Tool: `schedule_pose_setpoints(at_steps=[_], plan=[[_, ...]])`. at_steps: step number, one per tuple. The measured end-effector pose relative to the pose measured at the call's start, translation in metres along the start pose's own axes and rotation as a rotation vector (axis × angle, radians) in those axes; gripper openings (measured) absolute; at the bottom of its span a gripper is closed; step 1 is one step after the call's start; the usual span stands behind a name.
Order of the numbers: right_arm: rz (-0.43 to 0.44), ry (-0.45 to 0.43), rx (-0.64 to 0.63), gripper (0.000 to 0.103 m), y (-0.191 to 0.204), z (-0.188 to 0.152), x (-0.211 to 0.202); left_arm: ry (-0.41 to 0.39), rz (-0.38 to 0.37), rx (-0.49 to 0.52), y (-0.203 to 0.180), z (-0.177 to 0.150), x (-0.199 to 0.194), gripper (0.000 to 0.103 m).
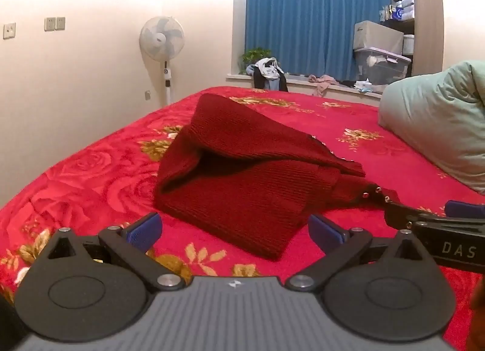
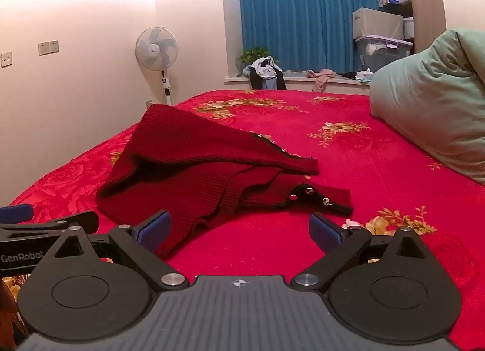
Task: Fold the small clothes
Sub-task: 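Move both grippers toward the crumpled dark red sweater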
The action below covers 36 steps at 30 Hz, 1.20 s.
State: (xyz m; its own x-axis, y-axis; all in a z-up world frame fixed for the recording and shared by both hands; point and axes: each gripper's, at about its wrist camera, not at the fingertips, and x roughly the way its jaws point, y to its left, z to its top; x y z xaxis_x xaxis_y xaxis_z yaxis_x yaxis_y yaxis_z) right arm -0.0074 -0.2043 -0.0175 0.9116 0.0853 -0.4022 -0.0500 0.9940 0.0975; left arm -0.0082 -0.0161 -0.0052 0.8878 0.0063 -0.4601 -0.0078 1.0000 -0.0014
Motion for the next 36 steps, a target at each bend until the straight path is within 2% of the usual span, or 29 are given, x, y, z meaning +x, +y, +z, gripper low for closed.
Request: schedule_pose_setpoints(at_steps=[14,31,36], plan=[[0.005,0.025,0.010,0.097,-0.002,0.002,0.006,0.007,-0.039,0.020,-0.002,0.000,0.002,0.103],[-0.015,0.048,-0.015,0.097,0.000,0.001,0.010,0.011,-0.031,0.009,0.002,0.000,0.003,0.103],[-0.006,0.056,-0.012,0.094,-0.001,0.001,0.011,0.009,-0.038,0.011,0.002,-0.001,0.003,0.103]])
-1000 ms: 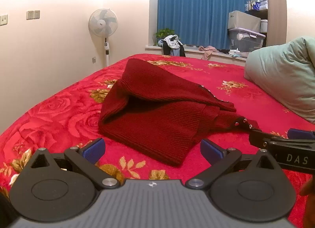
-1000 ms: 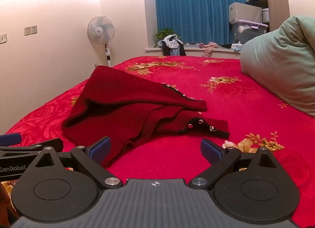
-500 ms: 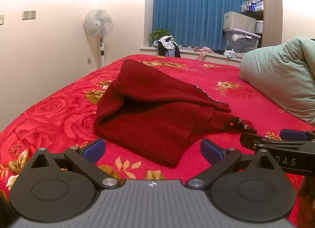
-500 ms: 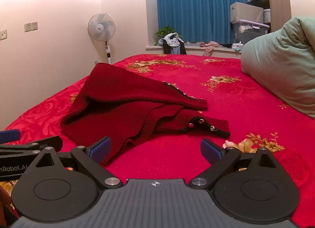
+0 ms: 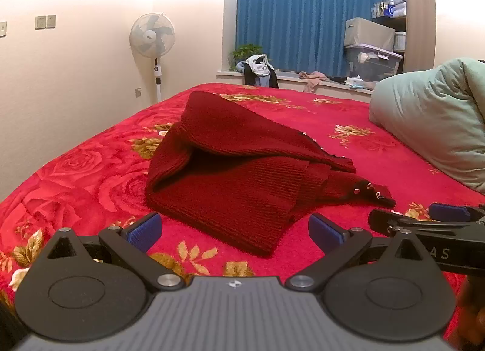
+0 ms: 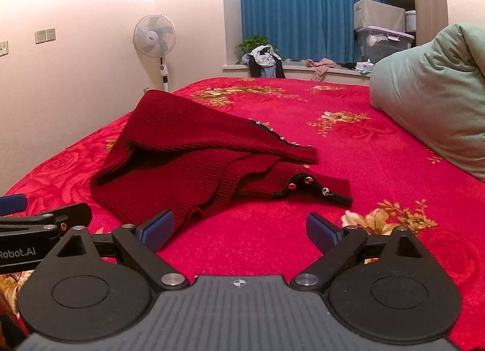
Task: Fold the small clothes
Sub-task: 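Move both grippers toward the crumpled dark red sweater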
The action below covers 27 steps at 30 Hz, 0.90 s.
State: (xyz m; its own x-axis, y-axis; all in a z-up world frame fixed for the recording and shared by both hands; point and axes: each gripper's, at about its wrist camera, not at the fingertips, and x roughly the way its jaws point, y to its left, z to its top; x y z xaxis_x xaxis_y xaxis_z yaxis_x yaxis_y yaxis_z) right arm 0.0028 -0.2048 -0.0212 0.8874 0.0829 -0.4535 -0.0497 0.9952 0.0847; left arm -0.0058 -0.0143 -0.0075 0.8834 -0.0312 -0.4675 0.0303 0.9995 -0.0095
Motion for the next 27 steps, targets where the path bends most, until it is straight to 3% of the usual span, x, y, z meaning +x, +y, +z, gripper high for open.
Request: schedule_pose_setpoints(at_steps=[10,19,27], plan=[[0.029,0.041,0.010,0.094,0.000,0.000,0.003,0.002,-0.011,0.005,0.000,0.000,0.000,0.097],[0.010,0.193,0.074,0.091,-0.006,-0.005,0.017,0.049,0.004,-0.009,0.002,-0.001,0.006,0.097],[0.018,0.196,0.070,0.091,-0.005,-0.004,0.018,0.068,0.002,-0.013,0.000,-0.003,0.011,0.094]])
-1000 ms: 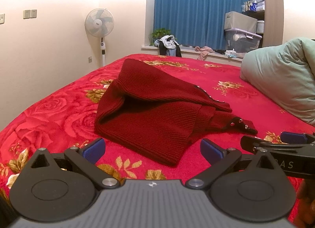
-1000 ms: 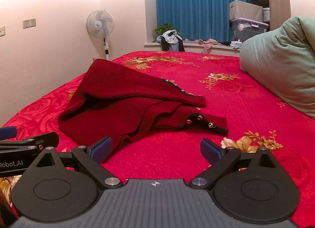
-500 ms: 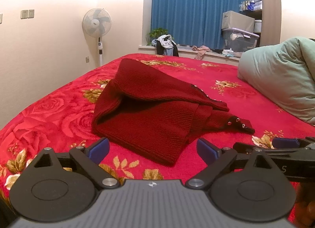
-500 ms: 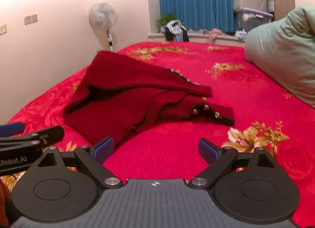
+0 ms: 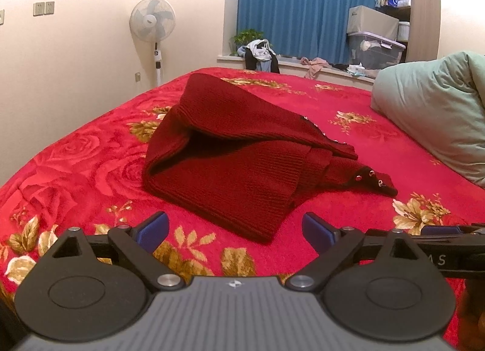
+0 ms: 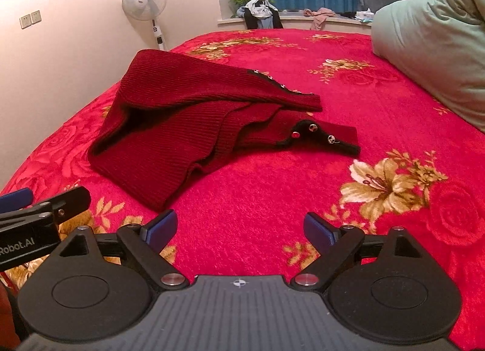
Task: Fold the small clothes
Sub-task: 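Move both grippers toward the crumpled dark red sweater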
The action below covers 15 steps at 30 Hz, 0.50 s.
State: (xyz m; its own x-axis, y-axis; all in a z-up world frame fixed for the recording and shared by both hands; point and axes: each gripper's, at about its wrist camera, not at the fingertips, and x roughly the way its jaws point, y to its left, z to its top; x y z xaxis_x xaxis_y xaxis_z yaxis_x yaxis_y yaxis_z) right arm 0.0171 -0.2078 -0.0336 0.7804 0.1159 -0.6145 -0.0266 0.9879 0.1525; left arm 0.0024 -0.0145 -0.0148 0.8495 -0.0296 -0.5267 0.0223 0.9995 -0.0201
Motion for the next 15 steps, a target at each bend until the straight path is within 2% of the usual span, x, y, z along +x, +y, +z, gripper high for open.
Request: schedule_pose_setpoints(at_steps=[2,3,4,5,6,8,13,15], plan=[[0.003,-0.005,0.000,0.090,-0.001,0.001,0.000,0.006,-0.006,-0.002,0.000,-0.001,0.001,0.082],[0.005,-0.011,0.000,0.087,-0.001,0.001,-0.001,0.010,-0.010,-0.002,0.000,-0.001,0.002,0.077],[0.008,-0.017,0.001,0.084,-0.002,0.002,-0.002,0.013,-0.015,-0.001,0.000,-0.001,0.003,0.066],[0.012,-0.023,0.005,0.077,-0.002,0.003,-0.002,0.016,-0.021,0.000,0.000,-0.002,0.003,0.056],[0.019,-0.035,0.011,0.068,-0.003,0.004,-0.004,0.015,-0.028,0.002,0.000,-0.002,0.003,0.053],[0.032,-0.059,0.022,0.055,-0.005,0.006,-0.006,0.009,-0.041,0.010,0.000,-0.003,0.003,0.044],[0.062,-0.135,0.048,0.055,-0.011,0.015,-0.014,0.009,-0.053,0.027,0.001,-0.001,0.009,0.042],[0.068,-0.161,0.055,0.060,-0.014,0.019,-0.015,0.027,-0.051,0.028,0.002,0.002,0.018,0.042]])
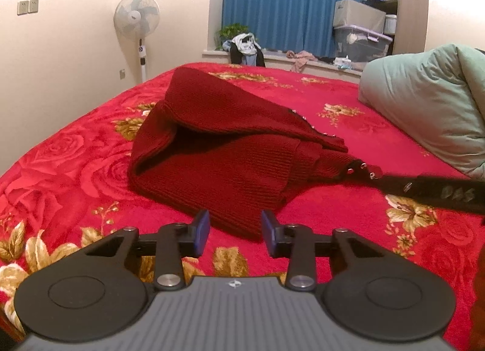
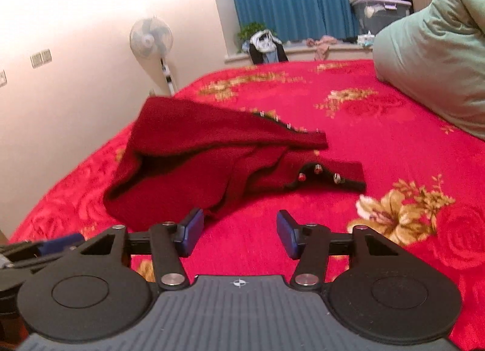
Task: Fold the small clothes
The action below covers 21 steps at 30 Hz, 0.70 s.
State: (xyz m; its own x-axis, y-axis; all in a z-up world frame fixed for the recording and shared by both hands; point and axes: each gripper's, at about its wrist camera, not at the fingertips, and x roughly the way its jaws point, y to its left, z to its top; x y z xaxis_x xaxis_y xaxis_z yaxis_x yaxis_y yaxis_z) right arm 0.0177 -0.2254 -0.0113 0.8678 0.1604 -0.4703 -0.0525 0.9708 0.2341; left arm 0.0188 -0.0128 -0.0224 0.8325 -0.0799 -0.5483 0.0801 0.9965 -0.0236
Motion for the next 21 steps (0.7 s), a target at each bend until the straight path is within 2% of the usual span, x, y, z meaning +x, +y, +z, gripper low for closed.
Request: schedule_pose_setpoints(at_steps=[4,8,10,13,15,16,18,19,20,21], plan=[[0.000,-0.038,0.002,0.063,-0.006,0.011,0.000,0.056,-0.005,-0.051,0.006,0.012,0.031,0.043],[-0.005,-0.055,0.025,0.063,-0.016,0.020,0.004,0.162,-0.030,-0.173,0.015,0.018,0.085,0.048],[0.001,-0.053,0.044,0.063,-0.023,0.024,0.006,0.237,-0.008,-0.242,0.018,0.016,0.116,0.053],[0.010,-0.055,0.050,0.055,-0.030,0.028,0.008,0.298,0.032,-0.307,0.020,0.015,0.146,0.055],[0.012,-0.060,0.054,0.049,-0.035,0.031,0.009,0.283,0.053,-0.285,0.014,0.019,0.155,0.055],[0.012,-0.060,0.058,0.047,-0.037,0.033,0.010,0.282,0.054,-0.254,0.012,0.024,0.159,0.053],[0.018,-0.059,0.074,0.037,-0.043,0.035,0.012,0.276,0.049,-0.183,0.010,0.033,0.167,0.032],[0.015,-0.058,0.080,0.035,-0.045,0.035,0.013,0.271,0.038,-0.158,0.012,0.039,0.167,0.014],[0.009,-0.058,0.088,0.033,-0.048,0.036,0.014,0.265,0.017,-0.137,0.017,0.047,0.166,0.008],[0.004,-0.060,0.098,0.032,-0.051,0.036,0.015,0.250,-0.004,-0.106,0.023,0.056,0.162,0.008]])
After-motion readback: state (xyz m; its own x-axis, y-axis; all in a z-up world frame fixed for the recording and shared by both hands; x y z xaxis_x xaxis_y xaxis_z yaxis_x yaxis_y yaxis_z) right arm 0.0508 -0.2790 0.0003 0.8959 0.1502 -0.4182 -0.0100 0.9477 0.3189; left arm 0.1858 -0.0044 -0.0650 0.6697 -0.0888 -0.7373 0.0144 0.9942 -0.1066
